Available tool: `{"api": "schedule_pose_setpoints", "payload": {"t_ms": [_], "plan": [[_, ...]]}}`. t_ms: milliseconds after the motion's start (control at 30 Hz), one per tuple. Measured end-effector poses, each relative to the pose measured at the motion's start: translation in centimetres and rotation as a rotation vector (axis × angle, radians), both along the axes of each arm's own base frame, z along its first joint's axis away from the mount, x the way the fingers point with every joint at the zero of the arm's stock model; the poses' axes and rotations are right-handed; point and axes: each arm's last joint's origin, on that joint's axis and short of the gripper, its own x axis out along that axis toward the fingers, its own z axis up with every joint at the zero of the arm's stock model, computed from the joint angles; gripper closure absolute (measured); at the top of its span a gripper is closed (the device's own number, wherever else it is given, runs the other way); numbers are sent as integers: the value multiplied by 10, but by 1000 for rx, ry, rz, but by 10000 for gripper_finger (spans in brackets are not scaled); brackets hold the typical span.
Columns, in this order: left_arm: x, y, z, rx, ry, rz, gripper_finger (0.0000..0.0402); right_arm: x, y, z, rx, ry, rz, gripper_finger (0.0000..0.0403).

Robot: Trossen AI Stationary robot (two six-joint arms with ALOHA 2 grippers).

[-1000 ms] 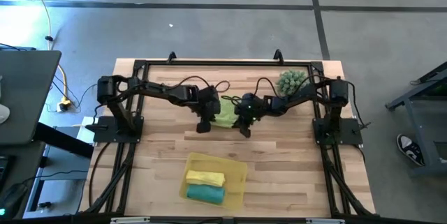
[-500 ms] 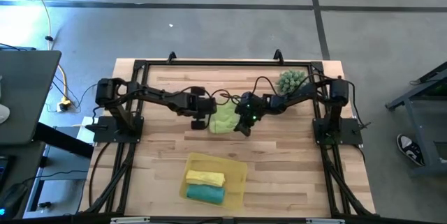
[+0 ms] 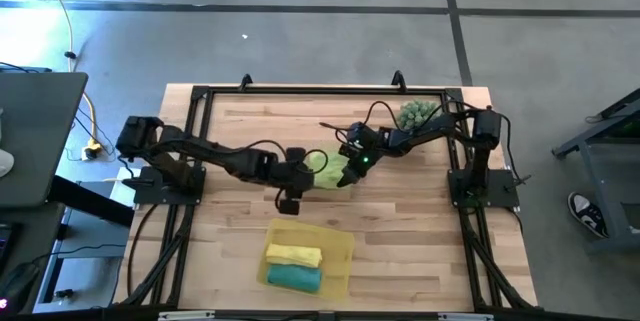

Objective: Roll microfiber towels into tight, uniform cylinder then place into a basket
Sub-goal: Roll the green towel

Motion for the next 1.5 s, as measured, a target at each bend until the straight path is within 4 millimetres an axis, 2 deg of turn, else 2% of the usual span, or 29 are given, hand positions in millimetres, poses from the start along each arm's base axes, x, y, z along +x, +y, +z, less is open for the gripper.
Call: {"api": "schedule_pose_setpoints", "payload": {"t_ms": [100,200,400,533,733,900,1200,1300,1400,1500], "plan": [[6,-4,-1,0,-47,7,287,-1,-2,0,2,7,-7,403],[12,-4,-14,11,-31,4,286,-1,-2,-1,-1,8,-8,403],[26,4,-42,65,-10,32,286,-2,-2,-1,-9,17,-11,403],[27,13,-51,123,17,90,286,-2,-2,-1,-12,19,-12,403],[25,26,-69,-2,85,97,286,-2,-2,-1,-16,18,-13,403],[26,27,-72,-88,83,98,286,-2,-2,-1,-17,14,-12,396],[25,26,-72,-118,88,91,286,-2,-2,-1,-20,11,-10,376],[24,28,-73,-159,86,141,291,-2,-3,-1,-24,7,-8,376],[23,32,-73,-245,95,143,317,-2,-3,-1,-32,2,-3,376],[22,37,-73,-335,93,115,362,-2,-3,-1,-39,-4,4,375]]}}
